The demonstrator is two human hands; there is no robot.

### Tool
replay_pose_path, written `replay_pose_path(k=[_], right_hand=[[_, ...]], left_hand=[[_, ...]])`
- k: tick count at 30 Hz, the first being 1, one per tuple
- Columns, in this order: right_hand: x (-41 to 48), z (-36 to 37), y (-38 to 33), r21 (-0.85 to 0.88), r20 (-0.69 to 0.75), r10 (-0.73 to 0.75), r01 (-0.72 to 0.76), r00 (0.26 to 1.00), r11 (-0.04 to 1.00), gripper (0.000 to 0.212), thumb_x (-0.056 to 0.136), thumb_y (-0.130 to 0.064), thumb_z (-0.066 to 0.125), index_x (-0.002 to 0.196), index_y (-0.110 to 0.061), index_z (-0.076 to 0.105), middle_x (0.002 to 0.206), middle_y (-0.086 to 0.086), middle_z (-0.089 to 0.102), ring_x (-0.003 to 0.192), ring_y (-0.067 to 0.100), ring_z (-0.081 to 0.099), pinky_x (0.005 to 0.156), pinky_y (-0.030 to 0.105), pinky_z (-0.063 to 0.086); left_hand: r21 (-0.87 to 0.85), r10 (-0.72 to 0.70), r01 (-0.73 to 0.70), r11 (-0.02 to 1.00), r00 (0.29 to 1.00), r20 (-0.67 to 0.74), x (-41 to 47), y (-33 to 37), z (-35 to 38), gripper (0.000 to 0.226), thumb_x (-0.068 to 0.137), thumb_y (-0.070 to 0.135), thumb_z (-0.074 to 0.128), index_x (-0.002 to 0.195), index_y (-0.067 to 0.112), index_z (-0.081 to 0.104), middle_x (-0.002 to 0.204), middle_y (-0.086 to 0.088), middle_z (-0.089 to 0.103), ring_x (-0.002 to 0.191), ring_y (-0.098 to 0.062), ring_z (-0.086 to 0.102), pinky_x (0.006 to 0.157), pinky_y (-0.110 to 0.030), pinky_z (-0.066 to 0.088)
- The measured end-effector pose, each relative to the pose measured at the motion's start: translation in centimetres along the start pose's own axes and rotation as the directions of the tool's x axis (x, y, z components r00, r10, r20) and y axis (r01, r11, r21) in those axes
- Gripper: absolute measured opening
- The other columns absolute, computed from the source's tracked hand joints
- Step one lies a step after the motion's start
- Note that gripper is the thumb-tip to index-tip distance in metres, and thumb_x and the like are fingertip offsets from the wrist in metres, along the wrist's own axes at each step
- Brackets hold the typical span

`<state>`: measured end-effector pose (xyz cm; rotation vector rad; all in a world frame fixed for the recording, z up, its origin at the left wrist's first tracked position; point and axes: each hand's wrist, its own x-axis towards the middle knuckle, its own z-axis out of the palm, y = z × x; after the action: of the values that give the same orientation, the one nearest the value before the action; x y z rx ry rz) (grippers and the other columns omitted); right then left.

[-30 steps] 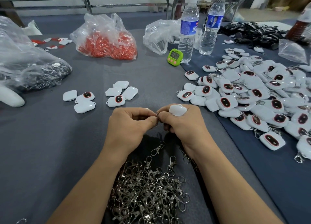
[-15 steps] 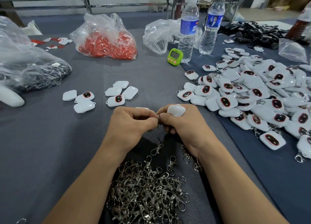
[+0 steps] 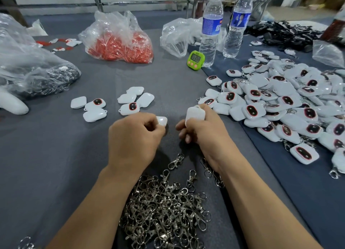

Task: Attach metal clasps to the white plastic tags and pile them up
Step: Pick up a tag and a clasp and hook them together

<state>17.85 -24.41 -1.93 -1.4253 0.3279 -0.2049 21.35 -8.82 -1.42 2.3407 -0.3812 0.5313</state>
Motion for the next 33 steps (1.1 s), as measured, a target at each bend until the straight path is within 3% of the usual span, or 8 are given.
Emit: replay_pose_path(k=[2,5,8,11,15,22,28,33], right_hand=[[0.2,-0.4,0.3,-0.111,-0.066,-0.074,0.066,0.995,0.992,0.024,0.069,-0.006,0.056,0.088,-0.021,0.055,0.076,0.010,0.073,0.052,0.016,0.058,0.047,0.026,0.042],[0.5,-1.3,0.6,-0.387,-0.076,-0.185,0.142,0.980,0.911,0.022,0.068,-0.021,0.066,0.088,-0.029,0.071,0.061,-0.003,0.065,0.053,0.014,0.056,0.059,0.032,0.045],[0.5,-1.1,0.7,-0.370,-0.086,-0.167,0.124,0.982,0.921,0.031,0.069,-0.029,0.067,0.097,-0.038,0.072,0.061,-0.011,0.064,0.054,0.008,0.056,0.063,0.030,0.043],[0.5,-1.1,0.7,-0.354,-0.116,-0.165,0.115,0.979,0.928,0.029,0.071,-0.022,0.069,0.094,-0.040,0.064,0.065,-0.002,0.066,0.054,0.012,0.055,0.061,0.033,0.045],[0.5,-1.5,0.6,-0.470,-0.060,-0.193,0.144,0.979,0.871,0.031,0.075,-0.017,0.070,0.093,-0.042,0.073,0.060,-0.003,0.061,0.057,0.015,0.058,0.063,0.030,0.050],[0.4,-1.3,0.7,-0.503,-0.029,-0.216,0.173,0.976,0.847,0.032,0.080,-0.014,0.071,0.094,-0.043,0.074,0.062,-0.003,0.062,0.062,0.018,0.061,0.066,0.032,0.052],[0.2,-1.2,0.5,-0.506,-0.040,-0.226,0.175,0.973,0.844,0.033,0.079,-0.014,0.072,0.092,-0.043,0.076,0.059,-0.013,0.062,0.058,0.006,0.059,0.065,0.022,0.046],[0.2,-1.2,0.4,-0.544,-0.030,-0.251,0.195,0.968,0.816,0.029,0.084,-0.014,0.071,0.092,-0.040,0.077,0.057,-0.026,0.059,0.056,-0.004,0.055,0.056,0.007,0.038]], left_hand=[[0.097,0.049,-0.062,0.993,0.990,0.135,-0.2,0.3,0.3,0.012,0.074,0.030,0.075,0.067,0.021,0.069,0.063,0.003,0.064,0.065,-0.021,0.059,0.063,-0.032,0.048],[0.070,0.057,-0.077,0.995,0.965,0.255,-0.5,0.9,0.8,0.006,0.076,0.028,0.077,0.079,0.023,0.076,0.075,-0.002,0.070,0.075,-0.027,0.063,0.070,-0.034,0.050],[-0.007,0.044,-0.044,0.999,0.956,0.289,-0.2,0.5,0.7,0.004,0.076,0.029,0.078,0.078,0.026,0.076,0.073,0.001,0.069,0.073,-0.021,0.061,0.067,-0.031,0.043],[-0.055,0.033,-0.018,0.998,0.954,0.299,-0.1,0.2,0.7,0.003,0.075,0.028,0.079,0.076,0.029,0.076,0.069,0.005,0.067,0.068,-0.014,0.058,0.062,-0.025,0.038],[-0.072,0.046,-0.023,0.997,0.941,0.336,0.0,0.0,0.8,0.006,0.076,0.027,0.078,0.080,0.031,0.078,0.072,0.003,0.069,0.069,-0.015,0.059,0.063,-0.026,0.042],[-0.134,0.083,-0.036,0.990,0.928,0.364,0.0,-0.5,0.9,0.010,0.078,0.023,0.077,0.086,0.030,0.079,0.074,0.001,0.071,0.069,-0.014,0.061,0.066,-0.027,0.043],[-0.131,0.098,-0.059,0.990,0.944,0.315,-0.2,-0.6,1.1,0.003,0.078,0.028,0.075,0.080,0.027,0.077,0.065,0.002,0.067,0.069,-0.016,0.058,0.065,-0.029,0.042],[-0.111,0.090,-0.057,0.992,0.943,0.319,-0.3,-0.5,1.1,0.004,0.079,0.026,0.077,0.082,0.028,0.079,0.070,0.003,0.069,0.066,-0.012,0.059,0.065,-0.025,0.043]])
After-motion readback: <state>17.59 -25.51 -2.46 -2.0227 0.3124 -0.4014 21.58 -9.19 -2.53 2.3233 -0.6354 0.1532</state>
